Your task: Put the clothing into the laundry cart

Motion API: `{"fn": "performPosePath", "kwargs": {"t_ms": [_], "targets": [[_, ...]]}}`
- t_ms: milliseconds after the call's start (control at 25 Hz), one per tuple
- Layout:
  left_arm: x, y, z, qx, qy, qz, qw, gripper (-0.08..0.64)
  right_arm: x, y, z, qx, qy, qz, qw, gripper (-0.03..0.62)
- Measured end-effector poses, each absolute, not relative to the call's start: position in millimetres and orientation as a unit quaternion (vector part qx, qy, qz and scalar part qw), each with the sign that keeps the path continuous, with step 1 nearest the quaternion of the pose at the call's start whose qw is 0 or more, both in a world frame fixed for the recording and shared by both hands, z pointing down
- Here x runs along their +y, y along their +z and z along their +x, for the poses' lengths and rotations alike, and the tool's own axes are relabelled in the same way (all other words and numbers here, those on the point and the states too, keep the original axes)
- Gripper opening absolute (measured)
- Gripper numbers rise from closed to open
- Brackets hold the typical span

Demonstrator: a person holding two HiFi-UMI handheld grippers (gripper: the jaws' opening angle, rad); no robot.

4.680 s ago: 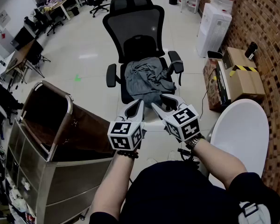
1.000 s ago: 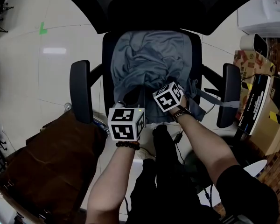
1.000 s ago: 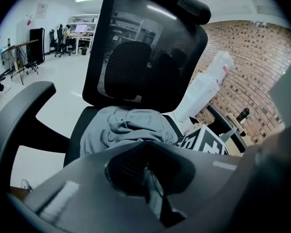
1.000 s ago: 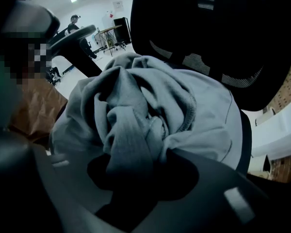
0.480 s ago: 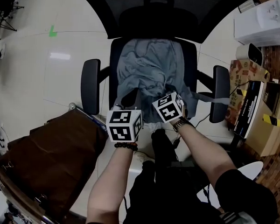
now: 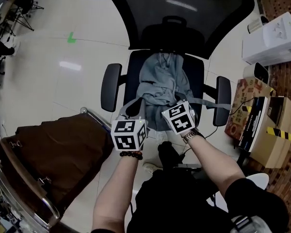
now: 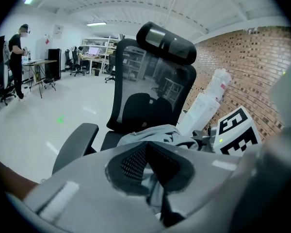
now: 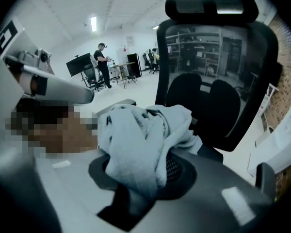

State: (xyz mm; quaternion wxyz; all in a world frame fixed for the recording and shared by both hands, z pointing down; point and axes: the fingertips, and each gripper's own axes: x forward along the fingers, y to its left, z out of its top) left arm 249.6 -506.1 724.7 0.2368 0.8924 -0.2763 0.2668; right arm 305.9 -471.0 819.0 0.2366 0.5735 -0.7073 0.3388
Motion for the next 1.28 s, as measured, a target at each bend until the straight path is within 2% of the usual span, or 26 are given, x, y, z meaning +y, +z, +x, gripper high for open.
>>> {"fn": "performPosePath", "kwargs": {"t_ms": [280,520,720,1000,1280], "targets": [[-464,646,192,-0.310,0.214,0.905,0.198,0.003,-439,713,265,-0.737,0.267,0.589,0.198,0.138],[-476,586,150,-0.317,0.191,0.913,0.173,0.003,-452,622,236,-0.746,0.212,0.608,0.171,0.138],[-390,579,109,-0.343,0.147,0.917,0.137,0.003,-374,587,207,-0.766,0.135,0.612,0.140,0.138],[-343,472,32,-0.374,0.104,0.916,0.098,0.002,-335,454,132,-0.793,0.067,0.597,0.102,0.138],[-278,402,-32,-0.406,0.063,0.910,0.060,0.003,-281,366,62,-0.824,0.008,0.561,0.075,0.138]]}}
